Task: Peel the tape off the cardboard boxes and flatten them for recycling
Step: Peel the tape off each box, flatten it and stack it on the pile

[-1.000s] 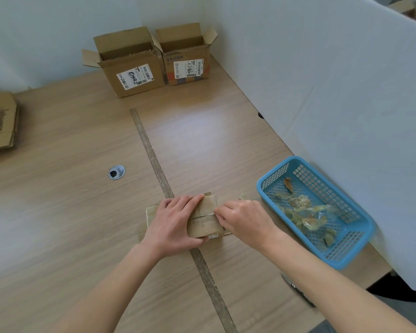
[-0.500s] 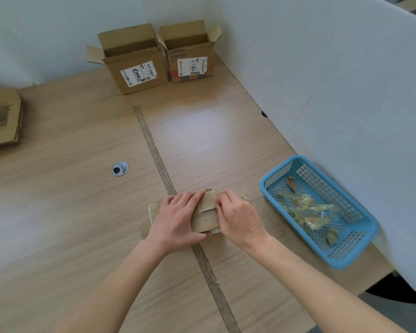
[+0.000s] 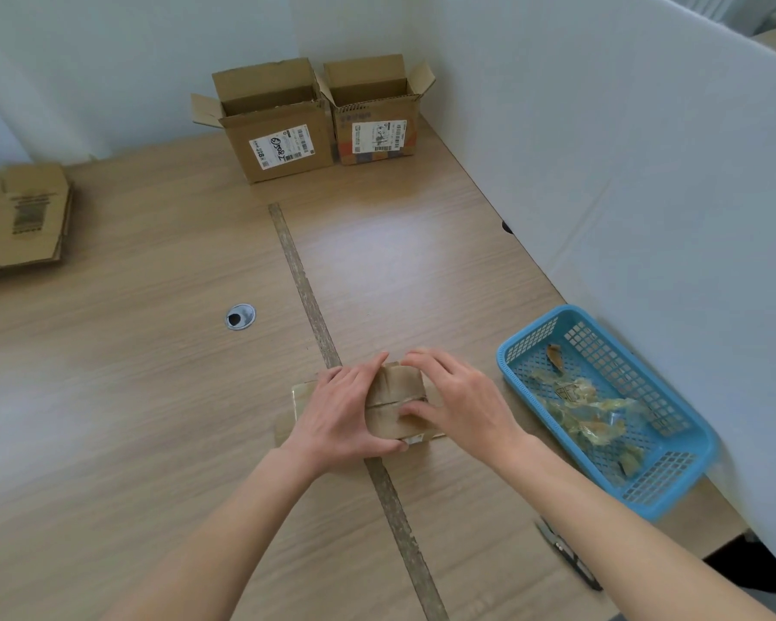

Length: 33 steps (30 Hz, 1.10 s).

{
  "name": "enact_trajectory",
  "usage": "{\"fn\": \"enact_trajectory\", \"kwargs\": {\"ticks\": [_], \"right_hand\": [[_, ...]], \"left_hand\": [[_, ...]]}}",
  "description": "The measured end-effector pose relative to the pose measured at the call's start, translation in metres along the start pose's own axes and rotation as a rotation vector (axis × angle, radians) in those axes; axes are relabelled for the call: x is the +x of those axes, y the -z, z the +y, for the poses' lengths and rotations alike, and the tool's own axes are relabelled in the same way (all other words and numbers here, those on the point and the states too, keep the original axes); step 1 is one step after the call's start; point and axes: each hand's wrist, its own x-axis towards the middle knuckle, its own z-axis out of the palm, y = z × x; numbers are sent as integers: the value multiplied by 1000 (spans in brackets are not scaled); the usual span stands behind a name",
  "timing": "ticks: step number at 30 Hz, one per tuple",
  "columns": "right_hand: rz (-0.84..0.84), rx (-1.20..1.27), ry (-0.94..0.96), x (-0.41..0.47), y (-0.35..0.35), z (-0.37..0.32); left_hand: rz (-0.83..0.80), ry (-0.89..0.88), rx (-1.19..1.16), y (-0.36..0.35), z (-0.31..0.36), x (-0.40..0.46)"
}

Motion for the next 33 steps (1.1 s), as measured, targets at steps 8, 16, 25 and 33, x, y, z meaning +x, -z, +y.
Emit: {"fn": "enact_trajectory", "kwargs": {"ticks": [8, 16, 25, 33], "right_hand": [[-14, -115, 213, 9, -13, -15], [164, 9, -98, 2, -27, -30], [123, -12, -139, 11, -26, -40], [-18, 504, -252, -7, -4, -15]], "left_hand": [[35, 8, -86, 0, -2, -5], [54, -51, -48, 2, -7, -10], [204, 83, 59, 10, -15, -17], [365, 35, 106, -8, -12, -27]]}}
